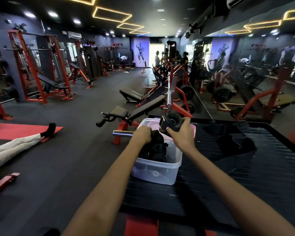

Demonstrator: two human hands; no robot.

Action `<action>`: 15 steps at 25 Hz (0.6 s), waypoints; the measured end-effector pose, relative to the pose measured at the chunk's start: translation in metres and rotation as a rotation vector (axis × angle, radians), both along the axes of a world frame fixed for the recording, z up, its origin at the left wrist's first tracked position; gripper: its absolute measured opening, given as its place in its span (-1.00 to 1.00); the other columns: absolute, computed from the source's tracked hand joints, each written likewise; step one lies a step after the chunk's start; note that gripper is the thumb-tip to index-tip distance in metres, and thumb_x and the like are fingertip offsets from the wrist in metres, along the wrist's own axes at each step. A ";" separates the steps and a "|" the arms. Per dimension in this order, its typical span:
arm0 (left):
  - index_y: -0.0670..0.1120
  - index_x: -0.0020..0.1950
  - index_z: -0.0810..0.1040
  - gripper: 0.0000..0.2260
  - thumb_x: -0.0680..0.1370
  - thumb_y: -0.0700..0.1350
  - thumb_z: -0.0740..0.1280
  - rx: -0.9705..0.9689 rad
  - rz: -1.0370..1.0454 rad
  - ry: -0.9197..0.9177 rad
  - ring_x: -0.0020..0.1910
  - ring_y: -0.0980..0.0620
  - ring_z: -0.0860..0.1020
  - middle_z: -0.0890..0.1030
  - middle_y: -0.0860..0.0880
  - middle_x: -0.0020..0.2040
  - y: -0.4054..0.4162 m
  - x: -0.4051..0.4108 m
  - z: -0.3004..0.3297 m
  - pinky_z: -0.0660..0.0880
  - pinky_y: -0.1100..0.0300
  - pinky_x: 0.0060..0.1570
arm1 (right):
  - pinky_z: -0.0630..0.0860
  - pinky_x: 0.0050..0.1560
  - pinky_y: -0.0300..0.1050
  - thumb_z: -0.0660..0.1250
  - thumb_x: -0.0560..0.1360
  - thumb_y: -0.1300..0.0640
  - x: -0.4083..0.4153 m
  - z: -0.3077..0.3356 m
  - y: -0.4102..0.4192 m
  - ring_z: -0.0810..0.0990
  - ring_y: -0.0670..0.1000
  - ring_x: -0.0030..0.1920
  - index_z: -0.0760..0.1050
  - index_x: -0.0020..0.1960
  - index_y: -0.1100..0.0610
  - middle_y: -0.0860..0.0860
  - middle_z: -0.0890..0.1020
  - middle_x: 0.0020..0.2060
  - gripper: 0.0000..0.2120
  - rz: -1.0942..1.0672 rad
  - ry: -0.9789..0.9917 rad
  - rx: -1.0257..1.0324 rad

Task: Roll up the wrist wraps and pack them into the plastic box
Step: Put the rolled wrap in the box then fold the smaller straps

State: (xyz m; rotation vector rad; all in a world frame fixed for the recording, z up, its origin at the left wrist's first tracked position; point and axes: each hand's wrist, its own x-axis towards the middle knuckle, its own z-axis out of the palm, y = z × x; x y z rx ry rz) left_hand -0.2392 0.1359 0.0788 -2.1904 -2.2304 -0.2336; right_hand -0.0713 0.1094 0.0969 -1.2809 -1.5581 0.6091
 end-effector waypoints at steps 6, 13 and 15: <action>0.09 0.34 0.43 -0.63 0.53 -0.09 0.29 0.083 0.035 0.157 0.52 -0.20 -0.07 0.05 -0.06 0.54 -0.012 -0.019 -0.011 -0.19 -0.35 0.38 | 0.45 -0.07 0.01 0.47 0.33 0.17 -0.022 -0.005 0.006 0.51 0.24 0.07 0.24 0.13 0.24 0.20 0.37 0.15 -0.49 -0.076 -0.419 -0.037; 0.01 0.30 0.47 -0.65 0.52 -0.05 0.19 0.013 -0.086 -0.026 0.34 -0.16 0.31 0.38 -0.02 0.39 -0.014 -0.022 -0.009 0.29 -0.18 0.31 | 0.44 0.18 0.02 0.36 0.42 -0.06 -0.024 0.006 0.020 0.45 0.23 0.22 0.31 0.26 0.18 0.25 0.37 0.26 -0.48 0.035 -0.832 -0.291; -0.01 0.25 0.52 -0.66 0.55 0.03 0.12 0.025 -0.085 -0.065 0.31 -0.17 0.34 0.43 -0.03 0.36 -0.013 -0.022 -0.011 0.30 -0.13 0.31 | 0.42 0.17 -0.03 0.29 0.44 -0.11 -0.026 0.020 0.020 0.45 0.20 0.23 0.40 -0.09 0.13 0.24 0.44 0.27 -0.70 0.075 -0.947 -0.350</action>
